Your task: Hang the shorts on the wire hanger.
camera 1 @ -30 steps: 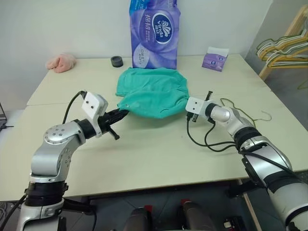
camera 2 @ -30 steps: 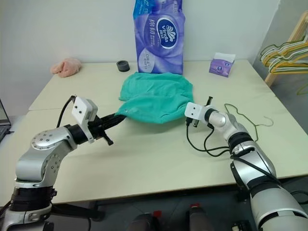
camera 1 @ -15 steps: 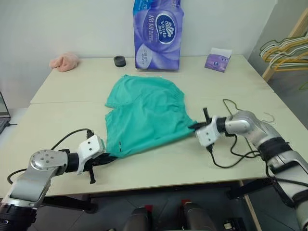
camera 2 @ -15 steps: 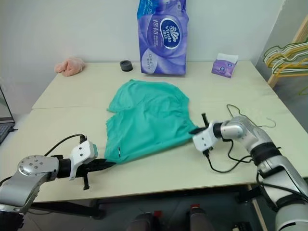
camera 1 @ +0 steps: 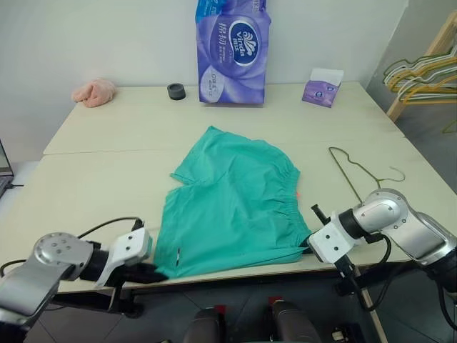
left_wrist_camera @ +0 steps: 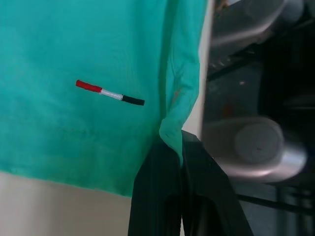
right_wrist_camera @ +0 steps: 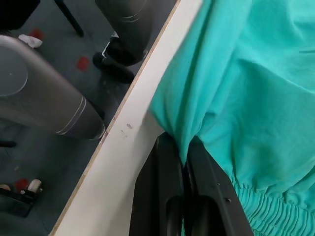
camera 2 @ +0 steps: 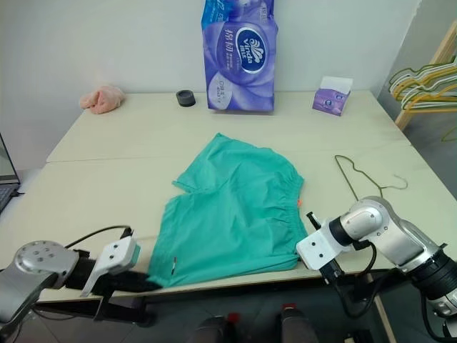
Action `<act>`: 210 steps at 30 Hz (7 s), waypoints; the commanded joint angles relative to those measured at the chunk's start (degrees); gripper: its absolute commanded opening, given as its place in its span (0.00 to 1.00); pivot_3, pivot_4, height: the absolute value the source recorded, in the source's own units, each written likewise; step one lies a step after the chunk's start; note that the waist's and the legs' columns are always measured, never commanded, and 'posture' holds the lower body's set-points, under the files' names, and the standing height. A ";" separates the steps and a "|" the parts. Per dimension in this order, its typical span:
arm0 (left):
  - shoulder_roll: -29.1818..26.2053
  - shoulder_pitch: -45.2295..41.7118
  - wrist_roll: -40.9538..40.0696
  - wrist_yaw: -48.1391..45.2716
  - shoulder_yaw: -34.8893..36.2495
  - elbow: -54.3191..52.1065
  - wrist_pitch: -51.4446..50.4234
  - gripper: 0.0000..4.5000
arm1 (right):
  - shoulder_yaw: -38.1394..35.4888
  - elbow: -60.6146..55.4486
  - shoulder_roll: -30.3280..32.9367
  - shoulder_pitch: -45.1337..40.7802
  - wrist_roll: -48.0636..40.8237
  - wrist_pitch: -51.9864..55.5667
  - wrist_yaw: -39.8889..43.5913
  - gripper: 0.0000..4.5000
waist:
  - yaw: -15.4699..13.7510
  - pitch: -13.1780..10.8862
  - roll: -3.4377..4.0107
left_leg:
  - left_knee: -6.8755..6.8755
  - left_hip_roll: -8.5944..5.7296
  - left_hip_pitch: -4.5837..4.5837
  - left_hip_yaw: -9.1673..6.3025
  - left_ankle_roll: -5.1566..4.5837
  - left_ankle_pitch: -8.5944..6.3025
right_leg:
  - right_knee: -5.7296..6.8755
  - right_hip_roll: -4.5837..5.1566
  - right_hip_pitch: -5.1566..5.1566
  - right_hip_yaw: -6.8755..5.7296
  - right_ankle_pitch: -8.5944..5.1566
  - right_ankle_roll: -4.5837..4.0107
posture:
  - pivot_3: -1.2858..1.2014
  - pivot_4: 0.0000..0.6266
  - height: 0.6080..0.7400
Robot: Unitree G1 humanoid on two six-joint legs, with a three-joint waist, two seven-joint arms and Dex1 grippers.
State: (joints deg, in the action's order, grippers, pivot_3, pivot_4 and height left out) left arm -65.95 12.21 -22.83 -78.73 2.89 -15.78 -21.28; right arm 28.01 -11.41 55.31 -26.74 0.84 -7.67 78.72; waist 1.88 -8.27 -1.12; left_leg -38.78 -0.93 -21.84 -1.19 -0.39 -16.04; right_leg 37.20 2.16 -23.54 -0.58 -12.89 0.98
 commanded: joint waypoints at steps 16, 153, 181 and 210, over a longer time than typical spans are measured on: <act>-2.97 7.41 -1.68 0.52 4.41 -8.71 -4.63 0.00 | -1.88 -10.30 4.48 4.63 -2.28 10.92 5.40 0.01 | -0.54 0.01 -0.01 | -0.01 0.05 0.02 -0.05 0.01 0.00 | -0.01 -0.03 0.06 -0.04 -0.20 0.20 | 0.50 0.15 1.00; 17.30 -41.13 2.07 6.17 -6.70 14.50 -10.78 0.00 | -23.83 -10.29 -19.80 -6.12 -10.37 40.60 -27.93 0.60 | 2.68 1.26 -0.33 | -0.06 0.40 -0.18 -0.07 0.10 -0.12 | 0.29 -0.52 -0.26 0.21 0.02 -0.18 | 0.46 0.15 1.00; 16.16 -41.22 7.83 5.14 -10.82 9.04 -3.15 0.00 | -7.27 0.16 -10.55 -14.48 -8.17 44.13 -10.36 0.01 | 2.87 1.24 -0.31 | -0.06 0.42 -0.12 0.06 0.09 -0.14 | 0.44 -0.81 -0.34 0.18 -0.07 -0.26 | 0.47 0.13 1.00; 24.15 -38.65 1.04 9.38 -1.58 18.50 1.06 0.50 | -49.47 -17.89 -3.91 30.37 -30.52 77.90 -19.60 0.00 | 2.81 1.30 -0.38 | -0.09 0.45 -0.19 0.05 0.12 -0.16 | 0.56 -0.65 -0.42 0.26 -0.09 -0.28 | 0.42 0.15 1.00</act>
State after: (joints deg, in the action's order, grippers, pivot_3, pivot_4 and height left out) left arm -40.88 -25.95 -21.28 -67.50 1.70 5.82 -21.32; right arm -17.17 -27.87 51.54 2.46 -27.53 68.09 59.80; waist 4.70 -6.97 -1.50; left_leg -38.88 -0.48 -22.02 -1.13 -0.26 -16.20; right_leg 37.75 1.39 -23.94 -0.31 -12.98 0.70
